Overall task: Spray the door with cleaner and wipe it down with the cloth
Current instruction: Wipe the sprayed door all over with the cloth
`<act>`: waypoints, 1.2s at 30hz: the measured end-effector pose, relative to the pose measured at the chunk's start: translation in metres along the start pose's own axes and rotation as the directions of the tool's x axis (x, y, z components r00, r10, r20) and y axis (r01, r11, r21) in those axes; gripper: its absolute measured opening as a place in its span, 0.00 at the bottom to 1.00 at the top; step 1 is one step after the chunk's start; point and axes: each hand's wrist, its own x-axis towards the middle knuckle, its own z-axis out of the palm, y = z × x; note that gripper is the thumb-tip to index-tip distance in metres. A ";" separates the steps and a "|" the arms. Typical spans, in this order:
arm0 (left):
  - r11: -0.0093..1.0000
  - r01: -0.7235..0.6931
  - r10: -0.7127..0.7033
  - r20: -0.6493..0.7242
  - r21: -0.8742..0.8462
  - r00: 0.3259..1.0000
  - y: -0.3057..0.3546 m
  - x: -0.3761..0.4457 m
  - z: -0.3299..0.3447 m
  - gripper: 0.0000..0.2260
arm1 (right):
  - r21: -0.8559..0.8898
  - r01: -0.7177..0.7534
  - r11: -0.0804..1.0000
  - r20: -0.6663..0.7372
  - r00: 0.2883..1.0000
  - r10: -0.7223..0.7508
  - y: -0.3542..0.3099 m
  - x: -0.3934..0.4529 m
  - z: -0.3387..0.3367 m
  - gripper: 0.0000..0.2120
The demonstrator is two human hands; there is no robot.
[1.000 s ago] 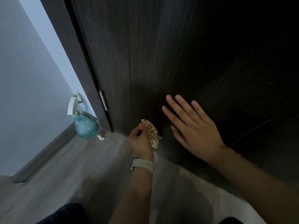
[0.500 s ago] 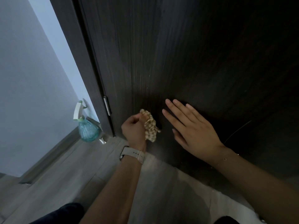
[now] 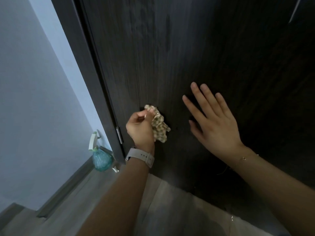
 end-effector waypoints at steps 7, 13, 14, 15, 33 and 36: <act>0.977 0.210 -0.208 -0.047 0.040 0.977 -0.054 -0.022 -0.022 0.09 | -0.052 -0.005 0.999 -0.014 1.000 0.004 -0.001 0.000 0.005 0.33; 0.995 -0.052 0.053 -0.007 0.091 0.999 -0.003 -0.006 0.001 0.04 | -0.077 -0.002 0.997 -0.032 1.000 -0.001 -0.001 0.000 0.008 0.33; 0.993 -0.090 0.090 0.005 0.082 0.996 0.007 0.000 0.005 0.05 | -0.075 0.000 0.997 -0.043 0.999 -0.003 0.000 0.000 0.008 0.33; 0.991 -0.115 0.115 0.011 0.070 0.993 0.013 0.005 0.007 0.06 | -0.074 0.003 0.997 -0.053 0.999 -0.007 0.000 0.000 0.009 0.33; 0.984 -0.126 0.126 0.008 0.126 0.992 0.023 0.004 0.015 0.05 | -0.093 -0.001 0.996 -0.044 0.999 -0.003 -0.002 0.000 0.008 0.33; 0.975 -0.016 0.022 -0.028 0.222 0.999 0.001 0.001 -0.003 0.04 | -0.094 -0.016 0.995 -0.032 0.999 0.013 -0.002 0.001 0.006 0.34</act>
